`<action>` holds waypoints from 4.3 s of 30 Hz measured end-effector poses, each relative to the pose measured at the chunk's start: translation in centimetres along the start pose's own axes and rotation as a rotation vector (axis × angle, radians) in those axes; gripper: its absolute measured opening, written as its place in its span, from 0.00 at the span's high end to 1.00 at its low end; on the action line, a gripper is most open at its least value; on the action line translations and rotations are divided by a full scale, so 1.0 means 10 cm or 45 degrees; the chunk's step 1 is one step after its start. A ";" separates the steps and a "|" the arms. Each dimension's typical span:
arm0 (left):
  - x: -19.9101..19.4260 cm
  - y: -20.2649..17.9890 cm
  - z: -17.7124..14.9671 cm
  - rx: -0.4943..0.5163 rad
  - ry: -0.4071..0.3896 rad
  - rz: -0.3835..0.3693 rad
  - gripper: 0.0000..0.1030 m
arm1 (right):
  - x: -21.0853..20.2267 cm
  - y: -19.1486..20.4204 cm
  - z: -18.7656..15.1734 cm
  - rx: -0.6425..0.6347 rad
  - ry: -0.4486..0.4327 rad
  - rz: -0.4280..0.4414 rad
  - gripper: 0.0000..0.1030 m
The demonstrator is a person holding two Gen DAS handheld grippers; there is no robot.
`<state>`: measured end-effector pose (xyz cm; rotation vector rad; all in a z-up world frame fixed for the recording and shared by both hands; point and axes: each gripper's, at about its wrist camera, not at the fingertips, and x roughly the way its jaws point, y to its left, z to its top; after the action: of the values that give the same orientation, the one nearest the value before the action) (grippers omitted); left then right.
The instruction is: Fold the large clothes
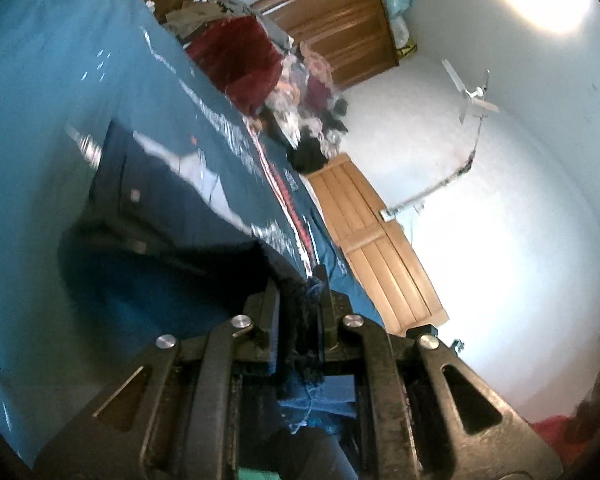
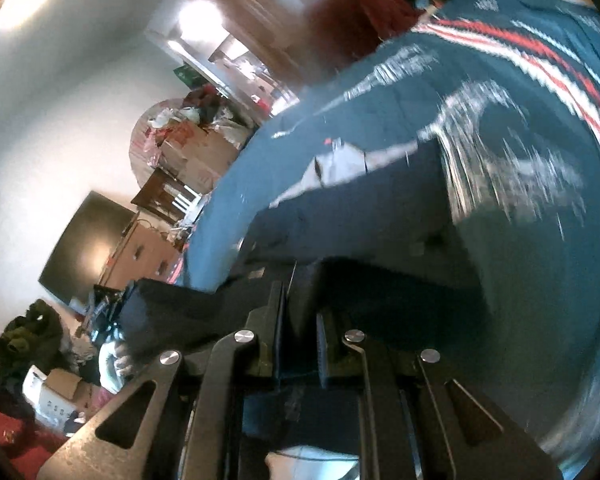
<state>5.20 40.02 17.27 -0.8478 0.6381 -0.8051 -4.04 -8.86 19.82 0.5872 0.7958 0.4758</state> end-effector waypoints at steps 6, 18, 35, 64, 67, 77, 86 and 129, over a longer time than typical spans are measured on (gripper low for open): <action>0.50 0.32 0.67 -0.007 0.001 0.109 0.86 | 0.78 -0.39 1.08 -0.027 0.038 -0.062 0.85; 1.64 2.13 1.06 -0.235 0.280 0.644 0.73 | 2.73 -2.06 1.88 0.180 0.359 -0.343 0.60; 1.08 1.47 0.91 0.078 0.149 0.648 0.43 | 2.62 -1.97 1.80 0.047 0.242 -0.479 0.52; 0.43 1.59 -0.19 0.014 0.180 0.609 0.76 | 2.72 -0.04 -0.38 -0.571 0.277 -0.465 0.51; 0.11 1.54 -0.17 -0.051 0.099 0.652 0.62 | 2.43 -0.10 -0.31 -0.541 0.248 -0.551 0.48; 0.59 1.40 -0.47 -0.126 0.034 0.746 0.43 | 1.83 -0.14 -0.77 -0.430 0.131 -0.628 0.33; 1.12 1.08 -0.77 0.322 0.082 1.136 0.28 | 1.77 -0.55 -0.85 -0.246 0.070 -0.821 0.23; 1.28 0.96 -1.00 0.406 0.105 1.200 0.00 | 1.96 -0.66 -0.92 -0.299 0.007 -0.830 0.00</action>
<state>8.01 29.49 1.86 -0.1582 0.8493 -0.0687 2.03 0.76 0.26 0.0884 0.8698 -0.0323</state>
